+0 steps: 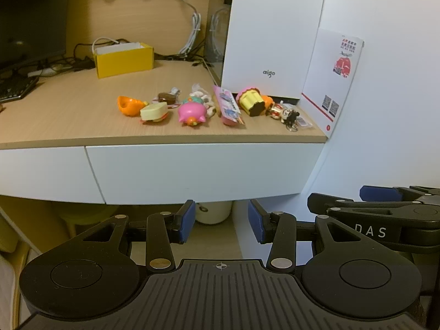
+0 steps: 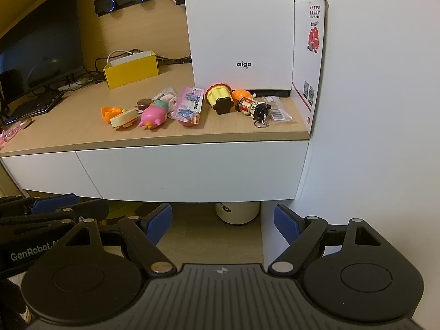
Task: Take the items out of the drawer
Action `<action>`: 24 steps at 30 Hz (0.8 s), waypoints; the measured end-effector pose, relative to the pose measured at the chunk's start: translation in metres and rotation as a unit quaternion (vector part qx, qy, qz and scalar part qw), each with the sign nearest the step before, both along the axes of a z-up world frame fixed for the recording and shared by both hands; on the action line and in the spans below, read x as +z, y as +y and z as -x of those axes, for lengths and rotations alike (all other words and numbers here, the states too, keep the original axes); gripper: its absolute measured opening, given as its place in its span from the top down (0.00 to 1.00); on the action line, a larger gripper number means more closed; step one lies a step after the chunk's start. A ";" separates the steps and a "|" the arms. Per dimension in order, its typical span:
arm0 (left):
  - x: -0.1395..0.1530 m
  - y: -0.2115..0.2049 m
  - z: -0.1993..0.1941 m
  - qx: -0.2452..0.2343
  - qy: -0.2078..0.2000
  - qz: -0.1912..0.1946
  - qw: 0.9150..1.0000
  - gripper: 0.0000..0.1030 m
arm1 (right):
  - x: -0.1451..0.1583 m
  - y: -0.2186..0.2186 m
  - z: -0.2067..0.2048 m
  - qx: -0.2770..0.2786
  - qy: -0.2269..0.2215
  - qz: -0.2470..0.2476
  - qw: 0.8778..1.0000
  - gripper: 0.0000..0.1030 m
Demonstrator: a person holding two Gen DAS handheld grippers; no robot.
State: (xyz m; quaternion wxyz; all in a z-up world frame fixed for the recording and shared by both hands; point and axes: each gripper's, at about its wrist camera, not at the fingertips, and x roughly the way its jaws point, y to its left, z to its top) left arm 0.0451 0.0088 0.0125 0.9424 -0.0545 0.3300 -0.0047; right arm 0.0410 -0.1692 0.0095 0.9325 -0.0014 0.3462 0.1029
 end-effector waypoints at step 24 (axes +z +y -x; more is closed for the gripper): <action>0.000 0.000 -0.002 -0.003 0.004 -0.001 1.000 0.55 | -0.004 -0.001 -0.002 0.003 0.005 0.001 1.000 0.20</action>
